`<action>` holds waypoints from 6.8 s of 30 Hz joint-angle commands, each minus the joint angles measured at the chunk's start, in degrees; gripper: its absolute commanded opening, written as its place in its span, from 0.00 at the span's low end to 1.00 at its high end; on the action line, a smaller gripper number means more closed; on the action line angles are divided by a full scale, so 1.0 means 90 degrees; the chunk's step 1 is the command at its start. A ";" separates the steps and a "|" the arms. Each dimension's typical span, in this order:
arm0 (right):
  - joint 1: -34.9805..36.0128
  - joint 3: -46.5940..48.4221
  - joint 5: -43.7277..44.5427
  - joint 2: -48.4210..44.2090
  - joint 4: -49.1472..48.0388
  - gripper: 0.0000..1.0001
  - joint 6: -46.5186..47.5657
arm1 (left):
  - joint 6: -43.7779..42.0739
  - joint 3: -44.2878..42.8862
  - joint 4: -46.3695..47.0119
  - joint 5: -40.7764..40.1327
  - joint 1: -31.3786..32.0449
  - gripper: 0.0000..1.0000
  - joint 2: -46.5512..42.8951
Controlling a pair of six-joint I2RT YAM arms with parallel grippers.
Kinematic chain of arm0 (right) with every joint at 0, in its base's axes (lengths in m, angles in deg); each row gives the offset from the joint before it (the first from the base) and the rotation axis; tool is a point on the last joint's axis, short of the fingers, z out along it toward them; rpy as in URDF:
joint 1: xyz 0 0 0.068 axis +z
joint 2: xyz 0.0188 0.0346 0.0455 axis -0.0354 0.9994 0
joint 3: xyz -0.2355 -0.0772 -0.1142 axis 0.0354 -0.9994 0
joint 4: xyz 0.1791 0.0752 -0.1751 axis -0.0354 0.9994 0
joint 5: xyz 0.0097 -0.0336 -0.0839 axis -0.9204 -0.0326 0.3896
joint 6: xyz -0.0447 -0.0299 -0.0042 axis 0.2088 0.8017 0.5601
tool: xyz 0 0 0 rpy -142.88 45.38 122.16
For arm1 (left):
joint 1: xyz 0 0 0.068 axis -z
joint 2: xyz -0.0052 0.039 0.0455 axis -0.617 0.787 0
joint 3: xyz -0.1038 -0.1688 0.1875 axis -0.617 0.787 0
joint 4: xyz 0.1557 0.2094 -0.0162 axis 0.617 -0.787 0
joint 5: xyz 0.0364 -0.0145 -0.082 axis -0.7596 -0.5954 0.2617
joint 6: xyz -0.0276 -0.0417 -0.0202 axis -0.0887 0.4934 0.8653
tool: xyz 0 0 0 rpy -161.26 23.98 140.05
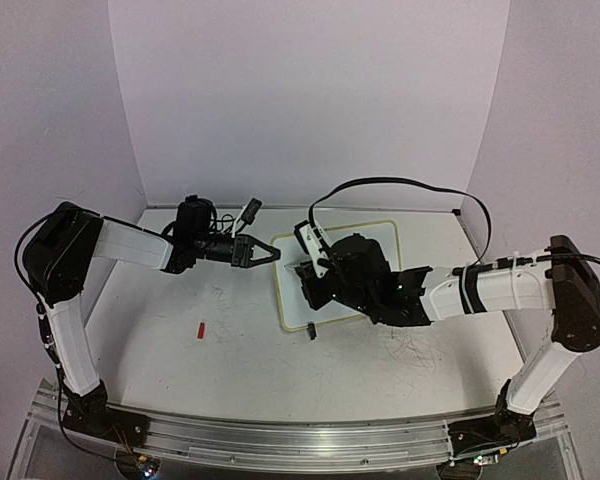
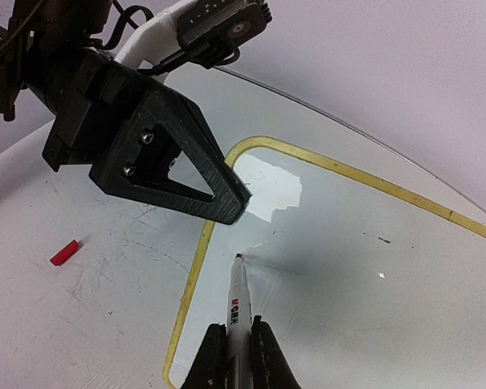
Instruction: Write a sentence on the whiteboard
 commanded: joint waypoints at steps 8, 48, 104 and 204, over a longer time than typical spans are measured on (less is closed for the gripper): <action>-0.0021 0.0043 0.0115 0.0090 -0.0148 0.00 -0.0109 | 0.0090 0.0005 -0.0007 0.0125 0.0060 0.00 -0.0060; 0.0061 -0.0386 -0.0170 0.0084 -0.0101 0.00 -0.0490 | 0.0091 -0.0004 -0.0011 0.0156 0.0060 0.00 -0.0098; 0.0127 0.0066 0.0252 0.0033 -0.0253 0.00 -0.0647 | 0.0080 0.0003 -0.0011 0.0195 0.0060 0.00 -0.0089; 0.0273 -0.0503 0.0631 -0.0017 -0.0099 0.00 -0.1273 | 0.0080 -0.0009 -0.0006 0.0232 0.0070 0.00 -0.0115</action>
